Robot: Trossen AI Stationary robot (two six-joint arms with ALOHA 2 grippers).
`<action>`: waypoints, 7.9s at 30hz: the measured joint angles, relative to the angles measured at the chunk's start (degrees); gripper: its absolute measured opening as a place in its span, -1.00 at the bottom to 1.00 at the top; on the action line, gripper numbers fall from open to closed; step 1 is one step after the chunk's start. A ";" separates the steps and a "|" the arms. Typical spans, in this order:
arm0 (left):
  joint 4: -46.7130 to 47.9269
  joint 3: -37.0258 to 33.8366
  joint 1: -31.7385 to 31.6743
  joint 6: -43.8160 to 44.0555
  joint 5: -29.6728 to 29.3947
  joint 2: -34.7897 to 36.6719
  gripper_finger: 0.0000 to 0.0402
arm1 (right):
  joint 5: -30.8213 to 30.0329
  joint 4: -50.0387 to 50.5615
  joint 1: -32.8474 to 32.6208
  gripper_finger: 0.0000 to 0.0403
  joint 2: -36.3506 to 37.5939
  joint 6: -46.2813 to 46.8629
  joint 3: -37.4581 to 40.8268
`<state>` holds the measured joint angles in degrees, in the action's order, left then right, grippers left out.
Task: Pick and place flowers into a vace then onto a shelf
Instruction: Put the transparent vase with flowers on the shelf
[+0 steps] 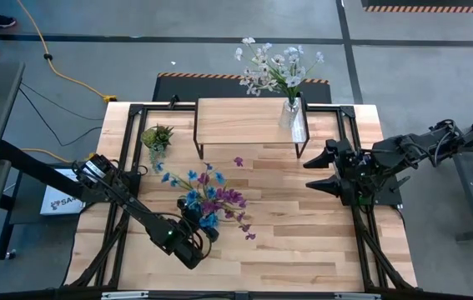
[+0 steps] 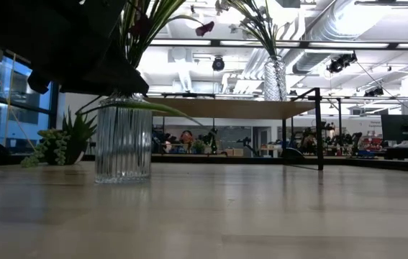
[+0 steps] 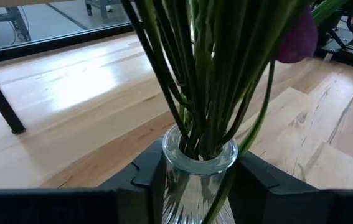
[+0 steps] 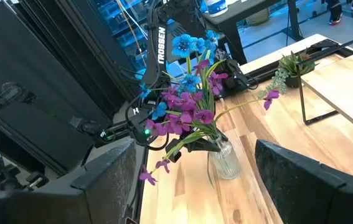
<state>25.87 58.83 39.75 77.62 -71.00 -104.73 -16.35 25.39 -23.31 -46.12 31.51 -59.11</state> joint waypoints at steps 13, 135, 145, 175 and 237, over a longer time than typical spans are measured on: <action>1.24 3.93 0.00 -8.97 -0.21 1.25 -0.20 | 0.00 0.00 0.01 0.57 0.00 -0.46 0.00; -6.01 25.03 -62.73 -53.17 31.64 26.01 -0.20 | 4.43 -0.04 0.02 0.57 0.01 -1.73 0.00; -10.12 25.03 -64.50 -51.87 31.14 27.18 -0.20 | 4.84 -0.04 0.00 0.57 0.01 -1.73 0.00; -4.12 26.73 -69.00 -51.66 33.03 23.13 -0.20 | 5.39 -0.04 0.02 0.57 0.02 -1.76 0.00; 7.82 26.73 -65.07 -43.02 30.87 14.47 -0.20 | 7.79 -0.53 0.00 0.57 0.01 -1.86 0.00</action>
<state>33.69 85.56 -25.33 34.60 -40.13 -90.26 -8.56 24.86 -23.31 -46.11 29.65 -59.11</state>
